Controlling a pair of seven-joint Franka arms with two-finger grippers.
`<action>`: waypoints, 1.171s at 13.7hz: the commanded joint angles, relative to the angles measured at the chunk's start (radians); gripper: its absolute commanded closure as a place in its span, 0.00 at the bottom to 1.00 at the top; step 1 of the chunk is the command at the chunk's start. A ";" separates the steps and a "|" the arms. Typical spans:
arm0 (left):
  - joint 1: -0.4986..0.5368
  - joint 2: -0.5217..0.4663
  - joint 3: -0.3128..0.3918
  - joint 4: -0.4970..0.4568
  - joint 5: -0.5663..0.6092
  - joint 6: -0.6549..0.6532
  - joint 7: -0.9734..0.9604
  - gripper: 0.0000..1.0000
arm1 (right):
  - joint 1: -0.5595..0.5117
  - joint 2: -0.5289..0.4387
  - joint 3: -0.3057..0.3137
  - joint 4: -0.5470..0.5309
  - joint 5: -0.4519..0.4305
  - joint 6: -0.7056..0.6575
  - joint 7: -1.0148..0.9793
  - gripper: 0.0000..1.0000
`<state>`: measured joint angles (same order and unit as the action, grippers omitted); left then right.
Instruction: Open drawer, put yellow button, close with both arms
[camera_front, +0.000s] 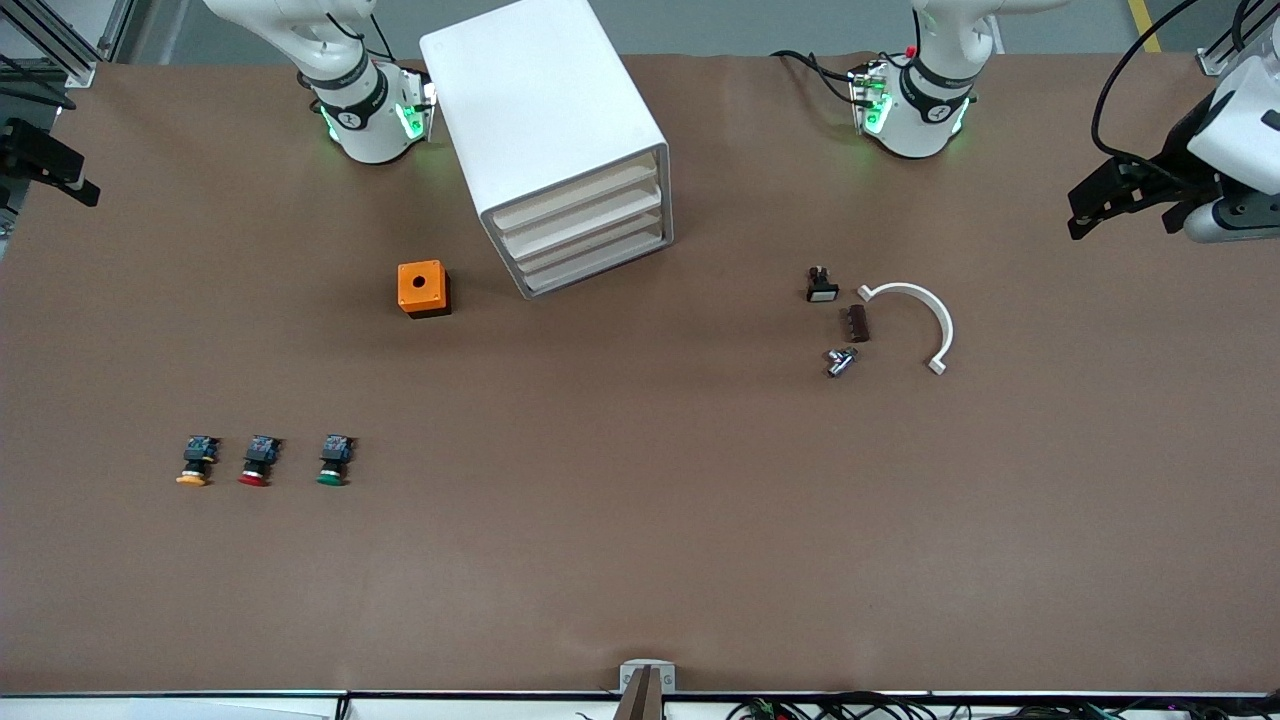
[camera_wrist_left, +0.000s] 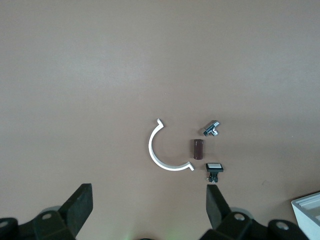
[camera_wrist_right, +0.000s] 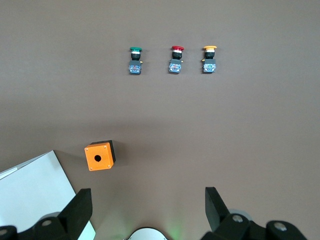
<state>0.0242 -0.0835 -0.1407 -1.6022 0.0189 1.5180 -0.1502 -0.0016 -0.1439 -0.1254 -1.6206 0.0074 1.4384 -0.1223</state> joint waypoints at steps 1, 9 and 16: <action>0.003 0.004 -0.005 0.018 0.026 -0.018 0.003 0.00 | -0.011 -0.036 0.012 -0.039 0.014 0.005 -0.011 0.00; -0.010 0.109 -0.028 0.054 0.064 -0.009 -0.009 0.00 | -0.011 -0.033 0.012 -0.036 0.003 0.007 -0.011 0.00; -0.038 0.254 -0.125 0.050 0.045 0.062 -0.256 0.00 | -0.032 0.039 0.006 0.007 -0.001 0.016 -0.089 0.00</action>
<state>0.0068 0.1195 -0.2375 -1.5805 0.0534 1.5724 -0.3182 -0.0080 -0.1477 -0.1264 -1.6268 0.0067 1.4505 -0.1892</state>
